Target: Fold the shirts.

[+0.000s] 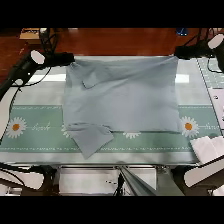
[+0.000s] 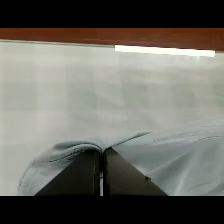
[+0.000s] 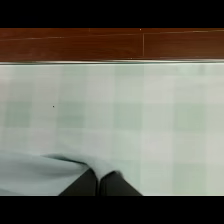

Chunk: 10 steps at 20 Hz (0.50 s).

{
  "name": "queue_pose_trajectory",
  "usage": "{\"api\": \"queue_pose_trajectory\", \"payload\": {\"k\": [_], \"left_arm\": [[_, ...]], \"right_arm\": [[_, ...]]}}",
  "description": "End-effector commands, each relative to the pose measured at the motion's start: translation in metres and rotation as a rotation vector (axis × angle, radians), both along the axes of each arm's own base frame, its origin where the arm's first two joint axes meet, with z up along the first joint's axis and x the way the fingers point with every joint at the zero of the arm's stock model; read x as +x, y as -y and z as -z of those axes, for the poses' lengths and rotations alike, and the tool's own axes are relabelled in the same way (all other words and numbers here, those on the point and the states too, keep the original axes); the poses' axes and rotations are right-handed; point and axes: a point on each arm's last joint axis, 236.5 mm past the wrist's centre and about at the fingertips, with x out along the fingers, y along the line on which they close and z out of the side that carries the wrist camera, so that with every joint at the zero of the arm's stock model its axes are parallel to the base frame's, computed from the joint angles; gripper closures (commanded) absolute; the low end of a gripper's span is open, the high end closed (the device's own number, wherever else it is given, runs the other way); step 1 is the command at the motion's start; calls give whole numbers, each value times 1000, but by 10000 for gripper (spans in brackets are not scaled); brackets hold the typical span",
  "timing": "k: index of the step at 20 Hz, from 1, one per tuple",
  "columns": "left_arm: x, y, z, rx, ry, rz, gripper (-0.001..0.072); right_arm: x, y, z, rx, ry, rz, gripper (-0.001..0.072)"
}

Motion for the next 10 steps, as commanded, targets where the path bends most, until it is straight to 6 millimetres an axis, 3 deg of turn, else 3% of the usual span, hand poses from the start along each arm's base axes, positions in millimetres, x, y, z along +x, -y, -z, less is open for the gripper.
{"api": "queue_pose_trajectory", "payload": {"k": [1,5,7,10], "left_arm": [[2,4,28,6,-37,3,689],[-11,7,33,1,-98,34,689],[-41,11,39,-3,-247,113,690],[-111,3,54,-23,-588,169,690]], "right_arm": [[0,-2,28,32,-58,27,689],[-15,-9,37,69,-135,18,689],[-40,-13,38,96,-235,8,689],[-89,-15,41,100,-427,-9,689]]}}
